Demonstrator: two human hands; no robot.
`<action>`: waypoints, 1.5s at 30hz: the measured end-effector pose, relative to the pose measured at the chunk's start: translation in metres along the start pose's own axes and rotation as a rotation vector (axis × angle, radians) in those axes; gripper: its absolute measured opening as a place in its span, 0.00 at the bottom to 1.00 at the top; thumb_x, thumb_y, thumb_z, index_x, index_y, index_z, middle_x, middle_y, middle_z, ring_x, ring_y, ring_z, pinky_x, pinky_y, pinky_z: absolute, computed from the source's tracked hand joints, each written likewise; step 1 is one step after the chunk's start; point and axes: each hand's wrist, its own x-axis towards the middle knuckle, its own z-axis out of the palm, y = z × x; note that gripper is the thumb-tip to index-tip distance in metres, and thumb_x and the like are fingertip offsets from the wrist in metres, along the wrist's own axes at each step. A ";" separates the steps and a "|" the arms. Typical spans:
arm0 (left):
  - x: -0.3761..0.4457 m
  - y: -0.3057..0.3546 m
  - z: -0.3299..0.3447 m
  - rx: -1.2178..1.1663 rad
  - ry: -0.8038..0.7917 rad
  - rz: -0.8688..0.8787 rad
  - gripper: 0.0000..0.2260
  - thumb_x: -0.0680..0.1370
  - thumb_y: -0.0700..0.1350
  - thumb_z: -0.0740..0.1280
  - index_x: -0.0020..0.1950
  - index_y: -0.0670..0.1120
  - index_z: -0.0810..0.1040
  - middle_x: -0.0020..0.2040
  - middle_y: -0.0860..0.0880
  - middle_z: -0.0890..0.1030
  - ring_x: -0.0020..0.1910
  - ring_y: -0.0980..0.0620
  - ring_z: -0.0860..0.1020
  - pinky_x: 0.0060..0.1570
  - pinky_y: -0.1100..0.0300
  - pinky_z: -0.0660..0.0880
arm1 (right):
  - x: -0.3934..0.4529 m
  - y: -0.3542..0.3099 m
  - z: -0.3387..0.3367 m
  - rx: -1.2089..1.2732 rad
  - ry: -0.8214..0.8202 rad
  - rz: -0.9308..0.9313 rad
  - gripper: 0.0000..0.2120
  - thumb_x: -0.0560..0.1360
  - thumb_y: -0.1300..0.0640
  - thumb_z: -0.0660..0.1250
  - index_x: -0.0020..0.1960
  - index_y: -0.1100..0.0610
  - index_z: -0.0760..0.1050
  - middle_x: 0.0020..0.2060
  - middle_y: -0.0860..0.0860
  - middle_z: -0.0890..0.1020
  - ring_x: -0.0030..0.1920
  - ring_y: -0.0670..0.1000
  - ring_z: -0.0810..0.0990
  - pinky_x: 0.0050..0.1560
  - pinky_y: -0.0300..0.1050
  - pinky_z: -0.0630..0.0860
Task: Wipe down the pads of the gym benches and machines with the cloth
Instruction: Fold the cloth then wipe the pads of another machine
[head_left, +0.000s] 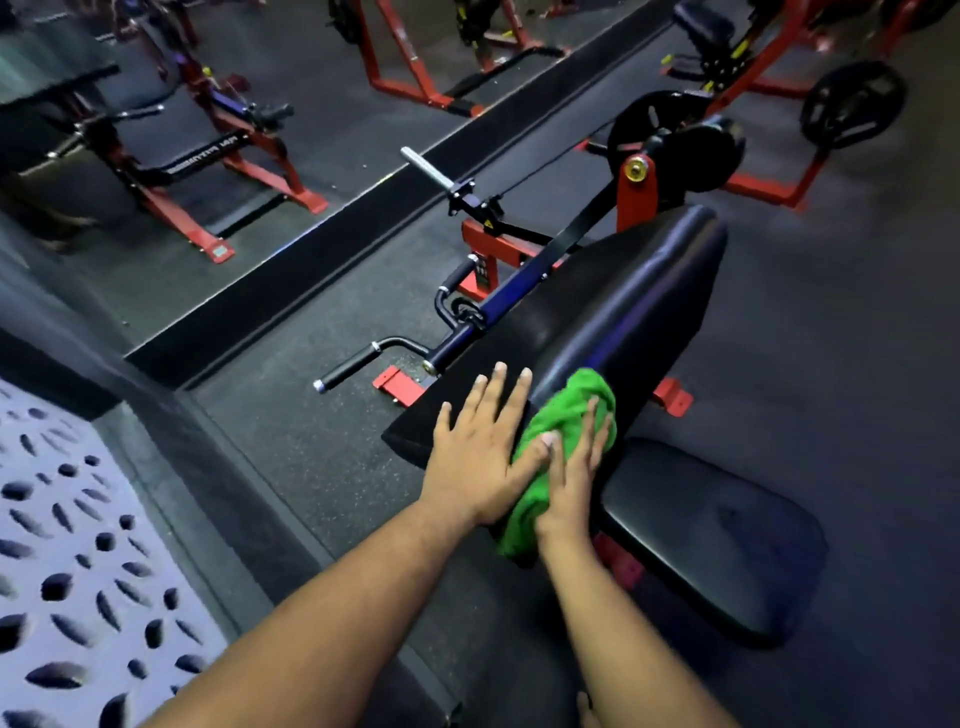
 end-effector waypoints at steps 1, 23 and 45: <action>0.001 0.001 -0.001 0.003 -0.006 -0.004 0.36 0.75 0.72 0.39 0.82 0.62 0.40 0.83 0.55 0.42 0.82 0.54 0.44 0.78 0.39 0.51 | 0.026 -0.002 -0.001 -0.058 0.043 0.010 0.32 0.80 0.34 0.55 0.79 0.44 0.53 0.82 0.56 0.48 0.81 0.46 0.46 0.77 0.35 0.43; 0.006 -0.006 0.000 0.124 -0.010 0.208 0.41 0.74 0.76 0.37 0.83 0.57 0.46 0.84 0.53 0.44 0.82 0.53 0.44 0.79 0.40 0.47 | 0.047 -0.006 0.002 -0.035 0.196 0.002 0.34 0.76 0.34 0.57 0.79 0.44 0.60 0.82 0.53 0.56 0.81 0.52 0.54 0.78 0.47 0.52; 0.007 -0.003 0.000 0.082 -0.022 0.202 0.44 0.73 0.78 0.37 0.83 0.56 0.44 0.83 0.56 0.45 0.82 0.54 0.47 0.79 0.41 0.49 | 0.085 -0.006 -0.009 -0.122 0.203 -0.067 0.33 0.79 0.37 0.51 0.79 0.51 0.65 0.81 0.56 0.59 0.81 0.59 0.54 0.80 0.56 0.52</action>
